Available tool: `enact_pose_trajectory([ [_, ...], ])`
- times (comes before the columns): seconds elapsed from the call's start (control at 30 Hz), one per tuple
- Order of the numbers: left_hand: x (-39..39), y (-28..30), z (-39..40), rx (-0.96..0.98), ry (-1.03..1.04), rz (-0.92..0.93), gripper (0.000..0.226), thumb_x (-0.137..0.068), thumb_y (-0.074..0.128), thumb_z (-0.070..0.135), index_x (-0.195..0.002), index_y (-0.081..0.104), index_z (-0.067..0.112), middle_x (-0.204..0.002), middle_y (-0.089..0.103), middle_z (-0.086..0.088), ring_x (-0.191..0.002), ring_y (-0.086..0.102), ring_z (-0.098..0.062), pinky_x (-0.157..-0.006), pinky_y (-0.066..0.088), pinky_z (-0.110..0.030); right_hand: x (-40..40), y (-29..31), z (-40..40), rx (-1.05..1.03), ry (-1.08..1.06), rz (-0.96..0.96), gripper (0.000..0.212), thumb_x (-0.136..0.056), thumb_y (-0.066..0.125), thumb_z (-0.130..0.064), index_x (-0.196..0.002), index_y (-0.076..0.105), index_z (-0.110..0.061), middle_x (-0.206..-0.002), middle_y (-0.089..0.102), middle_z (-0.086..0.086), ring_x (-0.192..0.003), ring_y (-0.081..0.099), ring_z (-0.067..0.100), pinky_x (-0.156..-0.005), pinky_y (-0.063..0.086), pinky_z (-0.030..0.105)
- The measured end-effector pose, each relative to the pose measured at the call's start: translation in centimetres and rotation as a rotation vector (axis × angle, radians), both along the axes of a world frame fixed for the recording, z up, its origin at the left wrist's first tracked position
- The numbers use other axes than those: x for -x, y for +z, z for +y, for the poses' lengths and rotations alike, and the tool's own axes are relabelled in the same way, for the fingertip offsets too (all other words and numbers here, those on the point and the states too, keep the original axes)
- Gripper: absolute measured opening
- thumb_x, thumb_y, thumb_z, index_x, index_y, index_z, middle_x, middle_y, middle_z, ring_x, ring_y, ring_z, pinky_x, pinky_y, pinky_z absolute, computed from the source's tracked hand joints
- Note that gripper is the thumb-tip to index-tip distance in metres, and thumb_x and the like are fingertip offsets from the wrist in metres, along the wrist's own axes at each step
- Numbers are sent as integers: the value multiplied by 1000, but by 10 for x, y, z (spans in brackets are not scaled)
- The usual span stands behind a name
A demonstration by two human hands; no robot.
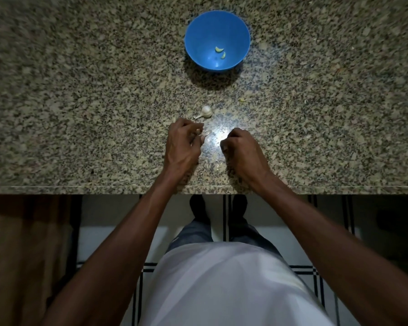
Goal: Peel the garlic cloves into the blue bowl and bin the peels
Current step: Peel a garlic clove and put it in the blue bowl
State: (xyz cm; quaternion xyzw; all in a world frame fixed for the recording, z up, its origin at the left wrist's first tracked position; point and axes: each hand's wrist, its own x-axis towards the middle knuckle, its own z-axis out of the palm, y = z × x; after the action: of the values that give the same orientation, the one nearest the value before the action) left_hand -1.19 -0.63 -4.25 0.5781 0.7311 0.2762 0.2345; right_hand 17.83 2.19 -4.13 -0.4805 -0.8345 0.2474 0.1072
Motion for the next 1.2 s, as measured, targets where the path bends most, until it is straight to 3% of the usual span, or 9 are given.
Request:
enact_pose_trajectory([
  [0.1,8,1,5,-26,7,30,28,-96,59,4,-120,74,7,-114,61,-5,-105,57,-18,-87,51,-28,1,7,15,96,-174,167,24,-89,61,8,-95,81,-5,-96,74,14,-82,67,22,-72,55,33],
  [0.23,-3,1,10,60,-218,158,41,-96,56,-5,-134,64,8,-131,55,-8,-118,47,-22,-98,49,-35,6,12,48,238,-353,258,28,-94,60,4,-112,79,-6,-114,78,11,-81,69,3,-69,52,4],
  [0.37,-15,2,-6,67,-397,267,43,-90,61,-10,-128,63,11,-128,53,-5,-114,44,-24,-89,51,-44,6,16,59,221,-322,223,32,-91,58,3,-114,79,-5,-114,78,12,-91,72,9,-83,57,14],
  [0.53,4,4,-21,2,-167,178,56,-88,59,-13,-140,62,10,-135,60,-9,-125,48,-25,-106,40,-32,0,16,51,196,-282,194,34,-89,56,10,-113,78,0,-114,78,15,-87,68,8,-66,43,-6],
  [0.67,15,1,-18,122,37,196,61,-88,51,-12,-144,55,12,-142,48,-12,-130,39,-27,-104,40,-32,-3,16,50,174,-290,165,32,-91,56,10,-113,78,1,-114,77,14,-88,65,7,-65,42,-5],
  [0.83,-28,-2,-23,164,-210,57,61,-85,48,-17,-143,51,2,-136,44,-17,-126,39,-28,-104,45,-41,-1,14,41,160,-261,162,31,-92,55,7,-114,78,3,-118,76,18,-91,71,13,-73,46,1],
  [0.93,-31,-2,-19,121,-164,26,64,-83,48,-17,-144,51,3,-134,46,-15,-124,41,-28,-100,45,-37,-8,13,37,203,-320,192,31,-94,56,5,-116,77,0,-118,77,16,-93,74,15,-82,59,19],
  [1.0,-23,-1,-12,89,-116,71,68,-81,51,-18,-144,51,8,-138,46,-11,-126,39,-25,-96,41,-26,-17,12,38,243,-383,219,28,-95,58,4,-116,77,-1,-106,79,15,-79,76,15,-76,65,28],
  [1.2,-20,4,13,76,-295,318,54,-88,57,-13,-138,54,7,-146,46,-12,-129,41,-29,-103,46,-39,-22,10,44,239,-434,235,27,-93,61,1,-113,79,-2,-105,79,12,-61,63,-16,-57,48,2],
])
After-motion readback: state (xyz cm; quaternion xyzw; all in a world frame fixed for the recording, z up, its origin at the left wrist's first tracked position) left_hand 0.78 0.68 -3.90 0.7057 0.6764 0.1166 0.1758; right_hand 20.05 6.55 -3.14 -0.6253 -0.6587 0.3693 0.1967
